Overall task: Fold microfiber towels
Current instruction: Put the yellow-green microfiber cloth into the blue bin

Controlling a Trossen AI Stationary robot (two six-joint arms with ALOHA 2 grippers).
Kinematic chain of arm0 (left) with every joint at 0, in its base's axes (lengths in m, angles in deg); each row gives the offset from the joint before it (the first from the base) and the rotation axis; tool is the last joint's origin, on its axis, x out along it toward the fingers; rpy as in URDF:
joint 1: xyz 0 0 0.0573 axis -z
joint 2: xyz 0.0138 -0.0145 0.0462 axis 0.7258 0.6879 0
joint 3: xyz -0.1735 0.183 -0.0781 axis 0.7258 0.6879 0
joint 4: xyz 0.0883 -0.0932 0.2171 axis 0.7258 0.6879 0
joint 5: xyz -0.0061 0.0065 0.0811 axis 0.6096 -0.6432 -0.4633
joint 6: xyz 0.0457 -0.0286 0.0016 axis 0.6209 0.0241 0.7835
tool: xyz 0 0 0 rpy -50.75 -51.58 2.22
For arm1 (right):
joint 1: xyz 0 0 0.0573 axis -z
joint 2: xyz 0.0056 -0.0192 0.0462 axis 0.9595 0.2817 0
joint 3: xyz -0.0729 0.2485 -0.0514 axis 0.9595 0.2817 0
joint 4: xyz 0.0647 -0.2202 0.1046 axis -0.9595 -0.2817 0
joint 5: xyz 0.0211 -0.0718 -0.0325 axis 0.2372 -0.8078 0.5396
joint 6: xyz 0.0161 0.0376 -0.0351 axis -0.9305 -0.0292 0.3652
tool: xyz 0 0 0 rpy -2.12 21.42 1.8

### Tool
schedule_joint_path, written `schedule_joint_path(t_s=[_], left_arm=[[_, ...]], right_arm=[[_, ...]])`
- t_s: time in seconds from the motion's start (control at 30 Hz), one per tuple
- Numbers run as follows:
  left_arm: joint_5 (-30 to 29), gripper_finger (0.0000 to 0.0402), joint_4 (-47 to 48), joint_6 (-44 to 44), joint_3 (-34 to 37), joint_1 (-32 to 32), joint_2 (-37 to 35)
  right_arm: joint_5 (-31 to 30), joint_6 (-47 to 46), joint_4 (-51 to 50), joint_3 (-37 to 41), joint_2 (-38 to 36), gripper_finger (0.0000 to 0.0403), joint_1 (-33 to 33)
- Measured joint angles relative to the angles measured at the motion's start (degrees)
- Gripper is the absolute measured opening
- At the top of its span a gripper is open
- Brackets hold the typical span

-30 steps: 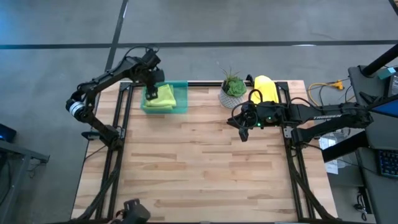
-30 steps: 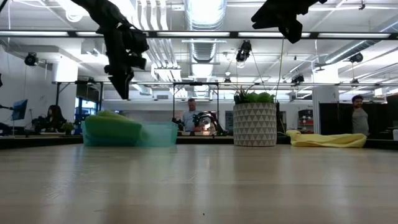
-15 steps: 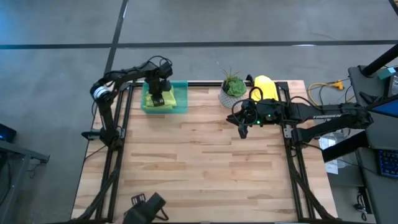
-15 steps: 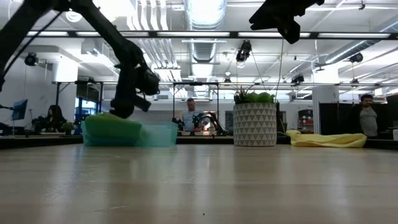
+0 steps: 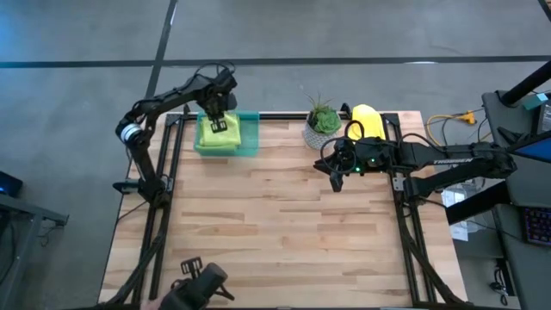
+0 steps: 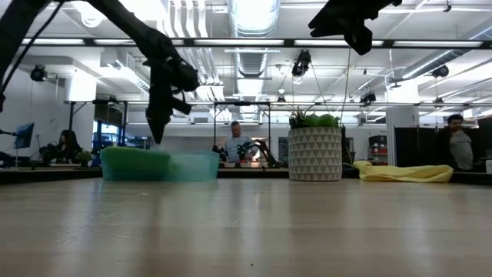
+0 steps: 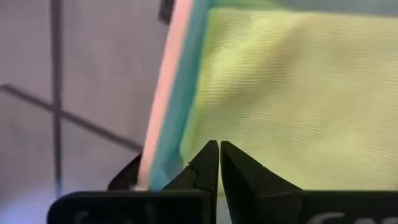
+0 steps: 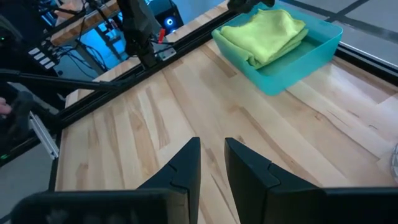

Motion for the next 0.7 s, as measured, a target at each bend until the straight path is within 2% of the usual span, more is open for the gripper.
schedule_joint_path(t_s=[0.07,0.17,0.4,0.63,0.7], left_arm=[[2.1,0.0004,0.8,0.58,0.04,0.01,-1.01],[2.08,0.0004,0.26,0.61,0.06,0.01,-1.64],[6.32,0.0004,-6.64,0.19,0.07,-0.02,0.76],[6.09,0.0004,-6.33,-5.32,0.11,-0.07,8.16],[3.23,0.0004,-6.12,-6.94,-0.11,-0.03,9.1]], right_arm=[[-0.09,0.19,0.02,0.0,0.0,0.0068,0.0],[-0.48,1.12,0.04,0.0,0.0,0.0068,0.13],[-0.49,1.81,0.09,0.0,0.0,0.0068,0.87],[-0.46,1.51,0.35,0.0,-0.02,0.0068,0.85],[-0.4,0.89,0.37,0.0,-0.05,0.0068,0.85]])
